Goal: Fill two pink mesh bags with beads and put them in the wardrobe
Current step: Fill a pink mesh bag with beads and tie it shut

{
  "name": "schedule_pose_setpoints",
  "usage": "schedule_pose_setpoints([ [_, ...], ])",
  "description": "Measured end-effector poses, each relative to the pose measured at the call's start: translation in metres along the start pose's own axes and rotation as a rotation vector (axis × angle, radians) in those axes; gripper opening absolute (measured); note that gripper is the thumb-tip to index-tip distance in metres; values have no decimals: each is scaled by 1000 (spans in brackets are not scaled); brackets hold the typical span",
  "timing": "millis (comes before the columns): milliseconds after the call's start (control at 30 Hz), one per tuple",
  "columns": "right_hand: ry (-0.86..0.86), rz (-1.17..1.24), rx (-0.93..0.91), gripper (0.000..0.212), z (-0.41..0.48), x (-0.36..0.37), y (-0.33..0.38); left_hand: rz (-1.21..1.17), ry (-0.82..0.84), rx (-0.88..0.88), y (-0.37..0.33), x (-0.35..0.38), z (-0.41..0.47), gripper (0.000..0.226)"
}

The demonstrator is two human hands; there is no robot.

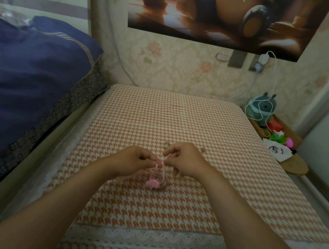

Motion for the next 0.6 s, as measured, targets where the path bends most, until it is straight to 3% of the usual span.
schedule_pose_setpoints([
  [267,-6,28,73,21,11,18,-3,-207,13,-203,21,10,6,18],
  [467,16,170,230,19,4,17,-6,-145,-17,-181,23,6,10,17],
  [600,130,366,397,22,-1,22,-10,-68,-55,-133,21,6,10,16],
])
Point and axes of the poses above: each hand's wrist, its own z-axis towards the middle knuckle, its own x-axis out of the palm, y = z × x, the point moved 5 cm from there along z, towards the middle knuckle, and after that the axes turned 10 degrees about -y, right-handed, at the moved point
